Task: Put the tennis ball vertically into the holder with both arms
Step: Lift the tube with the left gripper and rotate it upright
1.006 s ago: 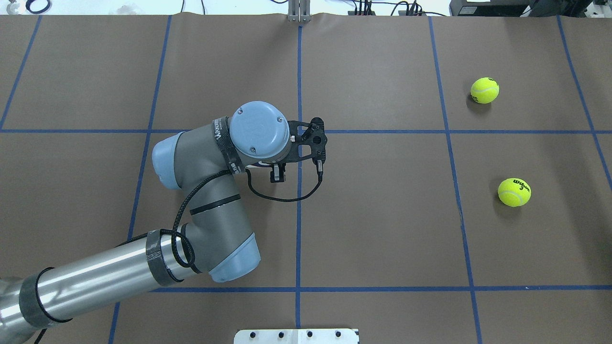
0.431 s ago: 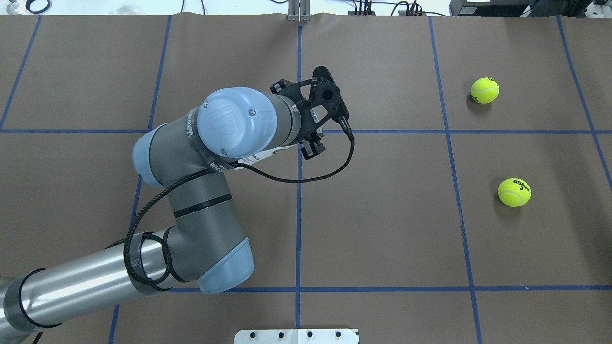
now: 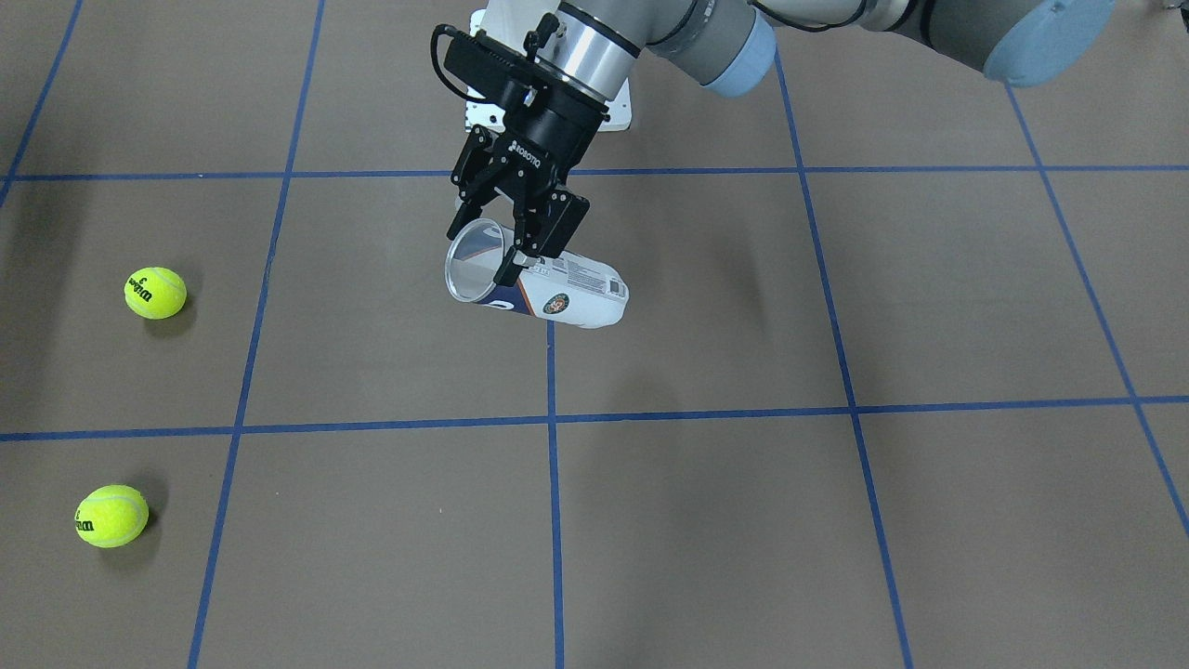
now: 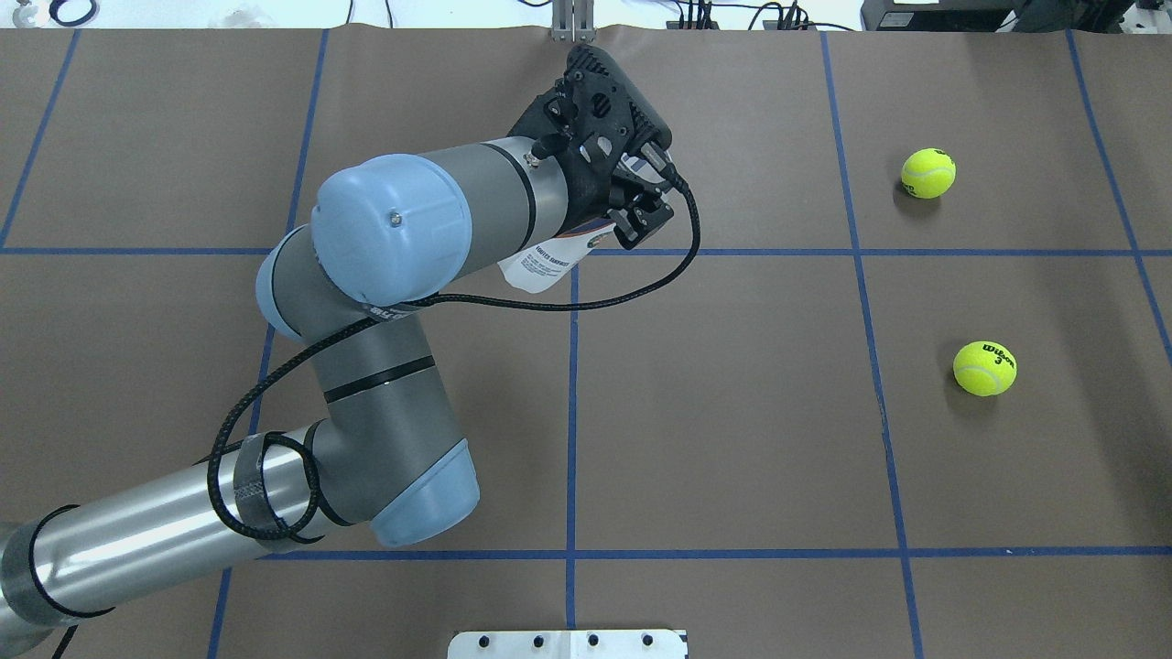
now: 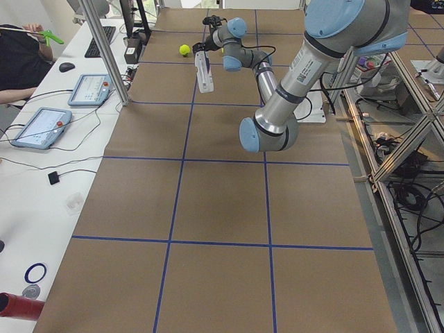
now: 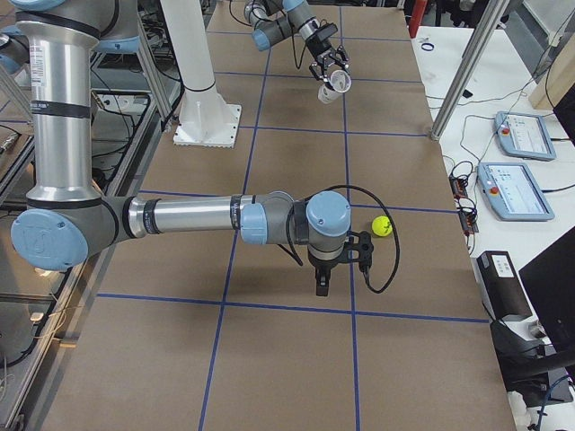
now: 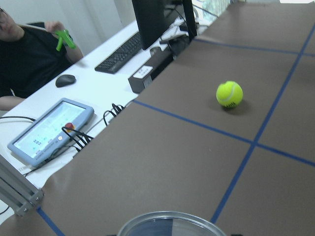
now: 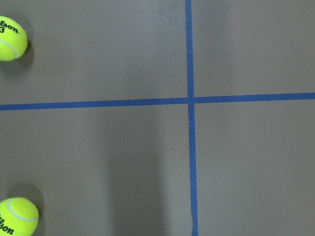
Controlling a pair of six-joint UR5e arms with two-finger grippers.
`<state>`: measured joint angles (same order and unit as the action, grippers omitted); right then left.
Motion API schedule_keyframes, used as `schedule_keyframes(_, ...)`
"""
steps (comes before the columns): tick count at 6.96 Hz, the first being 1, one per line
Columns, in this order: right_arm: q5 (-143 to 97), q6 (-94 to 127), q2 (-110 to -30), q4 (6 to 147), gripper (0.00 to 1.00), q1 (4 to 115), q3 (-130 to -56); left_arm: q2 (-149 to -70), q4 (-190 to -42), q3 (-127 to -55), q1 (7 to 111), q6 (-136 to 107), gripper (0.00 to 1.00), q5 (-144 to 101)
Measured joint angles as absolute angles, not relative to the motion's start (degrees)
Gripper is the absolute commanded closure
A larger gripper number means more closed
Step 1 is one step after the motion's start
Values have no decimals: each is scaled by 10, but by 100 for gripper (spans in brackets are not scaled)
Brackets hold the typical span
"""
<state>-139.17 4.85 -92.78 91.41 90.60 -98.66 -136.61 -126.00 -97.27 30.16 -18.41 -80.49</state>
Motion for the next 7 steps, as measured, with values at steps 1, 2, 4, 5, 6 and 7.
schedule_keyframes(1, -1392, 49, -927, 914, 0, 906, -987, -1366, -1303, -972, 303, -224, 92, -773)
schedule_keyframes(2, -1392, 49, -926, 914, 0, 906, -988, -1366, -1342, -969, 304, -264, 89, -737)
schedule_keyframes(4, -1393, 49, -924, 914, 0, 906, -988, -1358, -1416, -951, 305, -324, 87, -687)
schedule_keyframes(5, -1393, 49, -924, 914, 0, 906, -988, -1347, -1436, -940, 305, -339, 87, -679)
schedule_keyframes(6, -1393, 49, -924, 914, 0, 906, -989, -1339, -1454, -922, 305, -345, 87, -673)
schedule_keyframes(7, -1394, 49, -924, 914, 0, 906, -989, -1334, -1486, -897, 305, -347, 87, -665)
